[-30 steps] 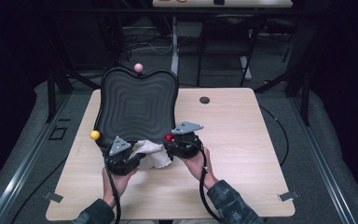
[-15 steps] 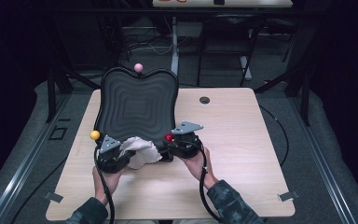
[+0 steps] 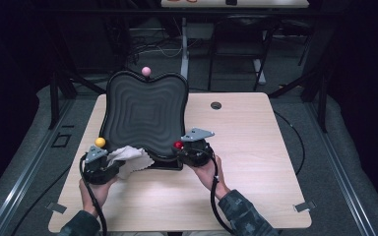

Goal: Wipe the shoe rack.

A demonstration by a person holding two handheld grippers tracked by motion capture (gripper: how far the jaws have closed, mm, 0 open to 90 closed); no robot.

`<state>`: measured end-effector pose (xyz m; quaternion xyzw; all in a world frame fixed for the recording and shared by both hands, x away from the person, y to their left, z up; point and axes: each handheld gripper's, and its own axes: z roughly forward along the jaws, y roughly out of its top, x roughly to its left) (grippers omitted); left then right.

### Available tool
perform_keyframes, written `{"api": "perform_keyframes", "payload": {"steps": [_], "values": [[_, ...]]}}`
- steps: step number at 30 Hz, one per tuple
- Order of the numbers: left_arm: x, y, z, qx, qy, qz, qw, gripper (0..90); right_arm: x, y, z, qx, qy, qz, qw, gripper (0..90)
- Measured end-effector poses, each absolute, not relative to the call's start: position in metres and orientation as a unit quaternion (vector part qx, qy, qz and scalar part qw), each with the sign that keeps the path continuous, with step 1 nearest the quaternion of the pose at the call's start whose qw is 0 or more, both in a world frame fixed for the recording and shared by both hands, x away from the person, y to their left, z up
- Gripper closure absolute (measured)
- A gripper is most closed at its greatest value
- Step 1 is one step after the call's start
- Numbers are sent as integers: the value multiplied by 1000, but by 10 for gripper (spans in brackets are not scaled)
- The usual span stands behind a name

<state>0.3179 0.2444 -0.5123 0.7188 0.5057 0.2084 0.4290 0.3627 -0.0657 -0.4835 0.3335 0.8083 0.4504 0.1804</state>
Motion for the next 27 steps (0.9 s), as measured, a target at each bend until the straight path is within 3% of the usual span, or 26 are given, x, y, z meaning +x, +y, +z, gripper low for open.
{"api": "perform_keyframes", "payload": {"steps": [27], "values": [[308,311,-521,680,589,245,361,843,367,-75,-482,349,807,436,192,601]]}}
